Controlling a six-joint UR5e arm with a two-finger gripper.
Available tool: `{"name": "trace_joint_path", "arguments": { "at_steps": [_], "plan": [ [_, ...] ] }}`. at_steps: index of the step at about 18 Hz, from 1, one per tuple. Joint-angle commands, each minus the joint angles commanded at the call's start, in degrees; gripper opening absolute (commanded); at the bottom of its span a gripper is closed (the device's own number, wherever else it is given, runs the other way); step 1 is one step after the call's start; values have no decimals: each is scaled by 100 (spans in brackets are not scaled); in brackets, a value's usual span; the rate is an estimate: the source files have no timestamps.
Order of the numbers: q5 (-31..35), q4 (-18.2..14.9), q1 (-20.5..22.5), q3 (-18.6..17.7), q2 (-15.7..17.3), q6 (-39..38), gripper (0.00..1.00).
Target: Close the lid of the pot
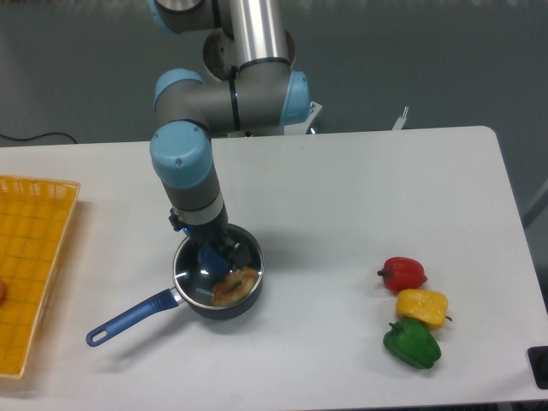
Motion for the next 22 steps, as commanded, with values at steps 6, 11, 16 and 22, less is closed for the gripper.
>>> {"name": "trace_joint_path", "arguments": {
  "at_steps": [6, 11, 16, 22],
  "plan": [
    [26, -140, 184, -9, 132, 332, 99],
    [26, -729, 843, -9, 483, 1501, 99],
    [26, -913, 1537, 0, 571, 2223, 99],
    [18, -1177, 2389, 97, 580, 3101, 99]
  ]
}}
